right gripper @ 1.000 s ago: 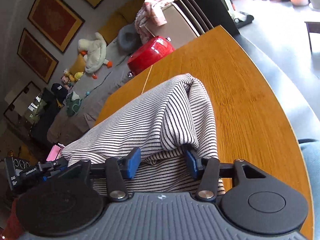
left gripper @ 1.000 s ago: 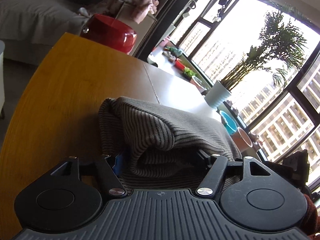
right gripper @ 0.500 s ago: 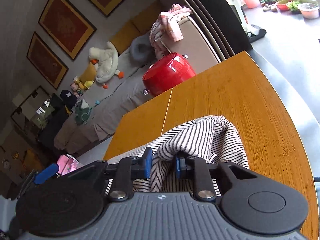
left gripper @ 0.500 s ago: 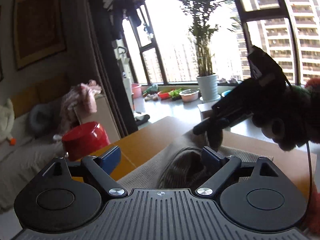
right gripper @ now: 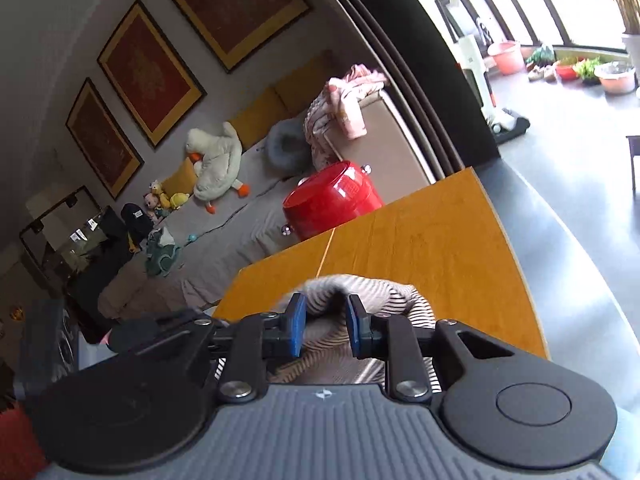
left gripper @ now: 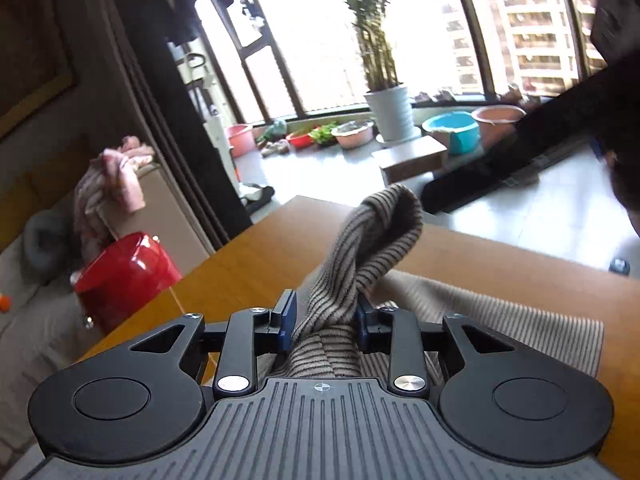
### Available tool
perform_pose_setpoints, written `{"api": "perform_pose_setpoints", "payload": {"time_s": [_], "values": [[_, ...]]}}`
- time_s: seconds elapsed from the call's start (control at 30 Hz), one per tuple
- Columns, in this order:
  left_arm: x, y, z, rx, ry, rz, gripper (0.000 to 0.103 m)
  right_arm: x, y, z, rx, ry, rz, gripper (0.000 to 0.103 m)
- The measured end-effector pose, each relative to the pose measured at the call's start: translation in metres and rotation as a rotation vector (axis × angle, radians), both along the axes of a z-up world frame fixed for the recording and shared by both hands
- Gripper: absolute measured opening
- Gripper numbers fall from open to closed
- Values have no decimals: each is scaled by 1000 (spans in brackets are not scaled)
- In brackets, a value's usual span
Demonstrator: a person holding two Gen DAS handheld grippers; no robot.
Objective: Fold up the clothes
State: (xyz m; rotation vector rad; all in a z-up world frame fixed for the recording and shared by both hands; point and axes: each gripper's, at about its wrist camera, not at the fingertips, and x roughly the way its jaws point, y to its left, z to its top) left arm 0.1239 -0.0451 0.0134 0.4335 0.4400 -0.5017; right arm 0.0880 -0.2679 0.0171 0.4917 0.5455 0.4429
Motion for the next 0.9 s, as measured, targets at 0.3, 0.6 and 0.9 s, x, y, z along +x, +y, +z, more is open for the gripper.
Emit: {"api": "perform_pose_setpoints", "payload": {"time_s": [0.3,0.6,0.9], "values": [[30,27,23,-112,62,86,31,24,27,-63,32,184,34,36],[24,39,35,-162,64,99,32,32,35,-4,-38,-12,100,4],[-16,56,25,-271,196,24,47,22,-17,-53,-151,207,-58,7]]}}
